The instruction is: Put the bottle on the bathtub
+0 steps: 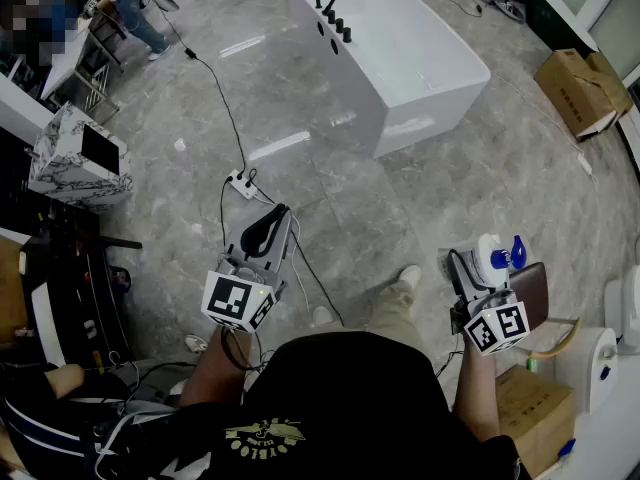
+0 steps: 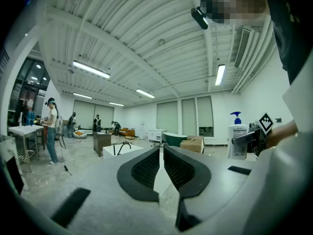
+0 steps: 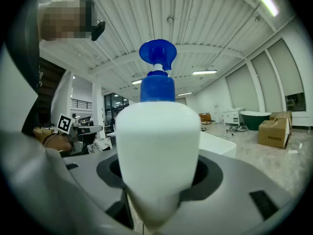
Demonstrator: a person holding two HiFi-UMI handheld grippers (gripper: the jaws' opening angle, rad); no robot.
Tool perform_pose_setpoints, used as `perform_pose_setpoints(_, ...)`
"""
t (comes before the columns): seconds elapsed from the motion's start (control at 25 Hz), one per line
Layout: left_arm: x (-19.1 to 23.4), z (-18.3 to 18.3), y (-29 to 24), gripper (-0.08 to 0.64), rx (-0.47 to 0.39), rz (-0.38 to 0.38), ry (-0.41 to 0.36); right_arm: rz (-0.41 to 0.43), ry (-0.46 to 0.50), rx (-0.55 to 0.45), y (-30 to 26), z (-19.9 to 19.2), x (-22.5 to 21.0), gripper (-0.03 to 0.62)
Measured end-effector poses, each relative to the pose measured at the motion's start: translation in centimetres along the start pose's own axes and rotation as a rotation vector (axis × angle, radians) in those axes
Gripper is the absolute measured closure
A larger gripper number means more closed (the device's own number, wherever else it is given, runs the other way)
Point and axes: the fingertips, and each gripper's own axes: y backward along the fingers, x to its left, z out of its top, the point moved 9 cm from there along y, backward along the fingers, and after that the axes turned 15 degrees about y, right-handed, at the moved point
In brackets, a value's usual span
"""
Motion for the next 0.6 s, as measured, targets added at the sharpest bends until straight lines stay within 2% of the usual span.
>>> perform_pose_setpoints(0.12,0.5,0.2,1.4,0.529,-0.002,-0.013,-0.014,0.006,0.017,0.0,0.0,0.6,1.9,0.331)
perform_pose_setpoints(0.28,0.7,-0.3,1.7,0.529,0.014,-0.015,0.01,0.002,0.027,0.009,0.7,1.0,3.2,0.331)
perform_pose_setpoints(0.6,0.3,-0.2,0.0,0.529,0.039,-0.01,0.014,-0.017,0.02,0.009,1.3,1.1,2.5,0.331)
